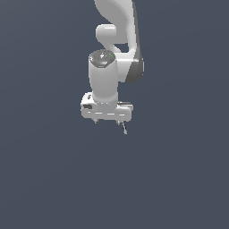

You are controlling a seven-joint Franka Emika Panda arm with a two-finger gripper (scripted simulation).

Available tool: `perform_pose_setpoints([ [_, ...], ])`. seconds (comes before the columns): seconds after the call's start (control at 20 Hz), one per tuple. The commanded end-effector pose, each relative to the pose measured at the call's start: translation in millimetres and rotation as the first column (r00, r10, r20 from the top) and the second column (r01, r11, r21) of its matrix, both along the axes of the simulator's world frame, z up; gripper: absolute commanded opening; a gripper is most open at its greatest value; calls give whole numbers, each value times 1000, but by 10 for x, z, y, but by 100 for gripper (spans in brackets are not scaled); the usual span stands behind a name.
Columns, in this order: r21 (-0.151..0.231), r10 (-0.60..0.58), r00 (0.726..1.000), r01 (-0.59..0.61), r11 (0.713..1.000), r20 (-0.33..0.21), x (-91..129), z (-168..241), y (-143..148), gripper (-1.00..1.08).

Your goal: Pick up the object and move it to a goal position.

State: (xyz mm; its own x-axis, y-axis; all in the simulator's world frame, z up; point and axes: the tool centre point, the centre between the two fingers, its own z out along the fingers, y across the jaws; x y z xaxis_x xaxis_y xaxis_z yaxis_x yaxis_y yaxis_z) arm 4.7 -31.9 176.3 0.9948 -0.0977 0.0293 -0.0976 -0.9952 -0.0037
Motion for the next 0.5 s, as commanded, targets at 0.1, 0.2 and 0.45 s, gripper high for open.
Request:
perform_pose_setpoints([
  [0.1,-2,1,1000,-1,1000,-1,-4,-7,-23,100],
  [0.2,-7,2,1000,-2,1000,-5,-17,-24,-94,100],
  [0.45,-22,0,1000,0,1000,-15,-42,-40,-307,100],
])
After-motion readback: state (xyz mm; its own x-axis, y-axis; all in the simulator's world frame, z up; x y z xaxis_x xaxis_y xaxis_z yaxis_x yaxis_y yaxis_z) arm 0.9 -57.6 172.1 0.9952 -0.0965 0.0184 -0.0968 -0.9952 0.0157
